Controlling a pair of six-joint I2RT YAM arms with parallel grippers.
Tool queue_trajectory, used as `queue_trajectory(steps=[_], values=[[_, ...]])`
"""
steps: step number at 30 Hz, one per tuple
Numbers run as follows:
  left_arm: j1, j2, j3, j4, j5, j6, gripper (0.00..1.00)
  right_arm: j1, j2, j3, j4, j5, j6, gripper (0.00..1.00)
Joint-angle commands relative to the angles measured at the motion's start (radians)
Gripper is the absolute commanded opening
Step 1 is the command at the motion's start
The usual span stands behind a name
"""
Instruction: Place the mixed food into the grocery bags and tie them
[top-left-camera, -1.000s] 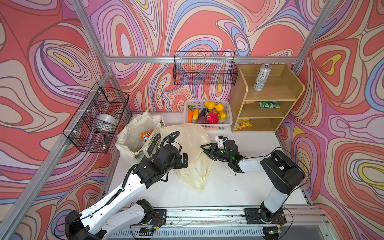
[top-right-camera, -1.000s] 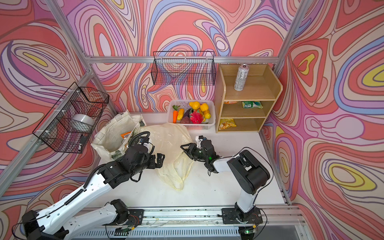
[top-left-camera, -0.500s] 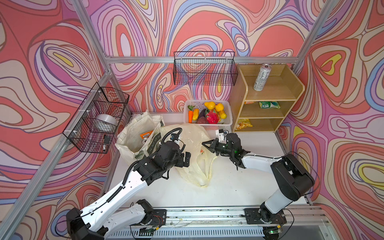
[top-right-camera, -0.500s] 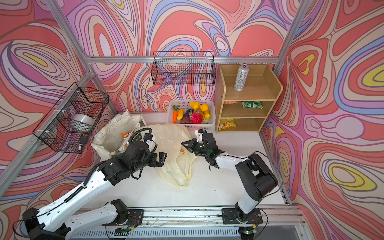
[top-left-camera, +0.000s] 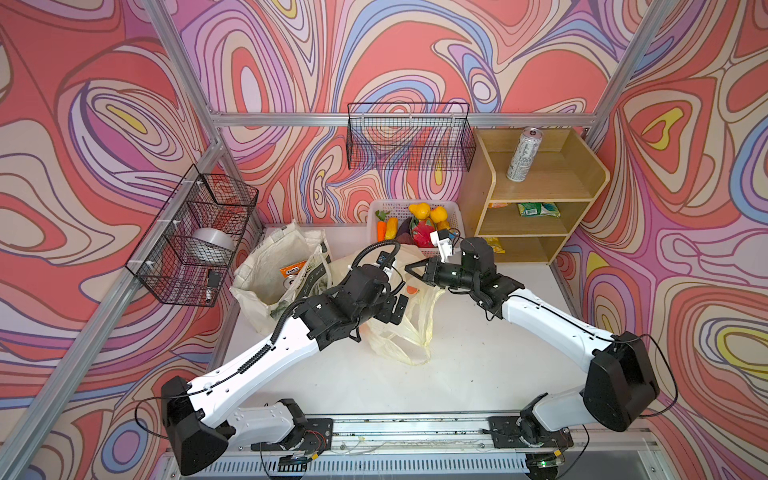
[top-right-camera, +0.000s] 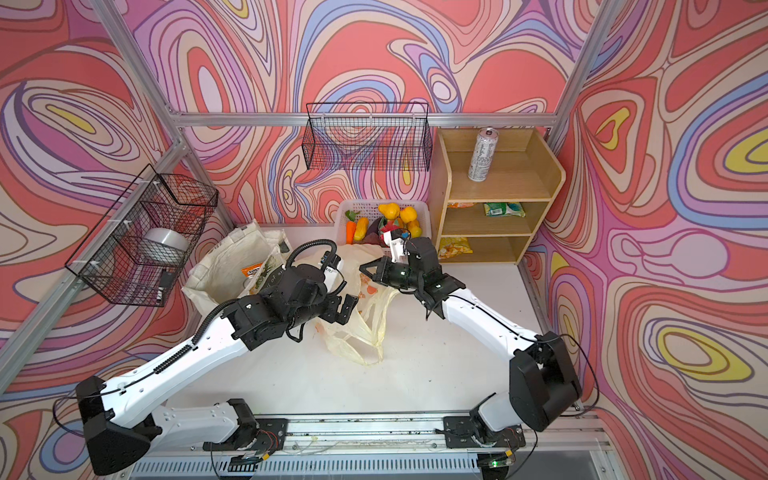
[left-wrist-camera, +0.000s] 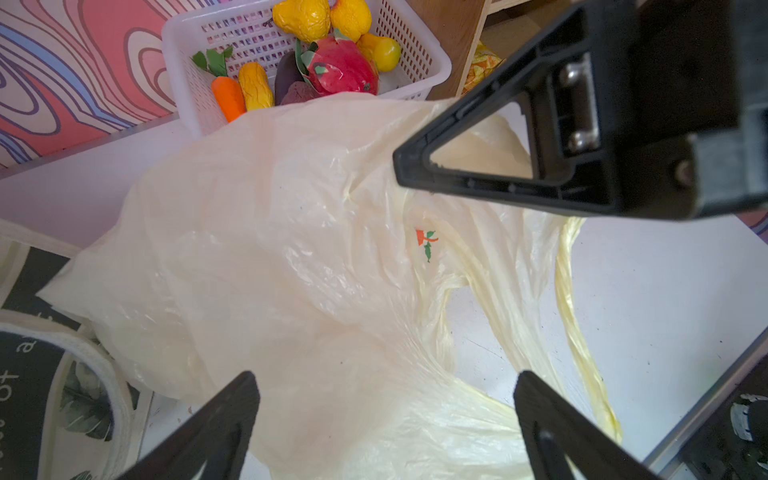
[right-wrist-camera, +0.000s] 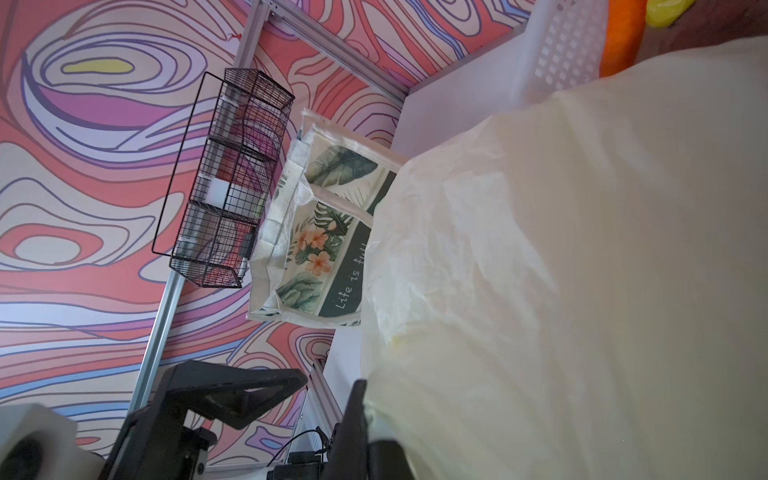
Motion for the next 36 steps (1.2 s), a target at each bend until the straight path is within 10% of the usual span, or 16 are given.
queue_trajectory(steps=[1, 17, 20, 24, 26, 28, 36], values=[[-0.004, 0.030, 0.041, 0.042, -0.024, 0.029, 0.99, -0.001, 0.004, 0.021, -0.047, -0.017, -0.038, 0.00], [-0.014, 0.226, 0.058, 0.193, -0.112, 0.007, 0.94, -0.001, 0.003, 0.034, -0.046, -0.022, -0.030, 0.00], [-0.013, 0.257, 0.056, 0.220, -0.155, 0.012, 0.79, -0.001, 0.003, 0.037, -0.048, -0.020, -0.025, 0.00], [-0.012, 0.282, 0.049, 0.241, -0.155, 0.023, 0.21, -0.001, -0.003, 0.042, -0.064, -0.012, -0.029, 0.02], [-0.005, 0.282, 0.056, 0.215, -0.145, 0.007, 0.00, -0.001, -0.014, 0.048, -0.092, 0.003, -0.048, 0.32], [0.007, 0.260, 0.049, 0.194, -0.131, -0.030, 0.00, -0.004, -0.026, 0.049, -0.123, 0.019, -0.066, 0.53], [0.079, 0.000, -0.084, 0.101, 0.015, -0.317, 0.00, -0.084, -0.001, 0.067, -0.218, -0.016, -0.152, 0.69]])
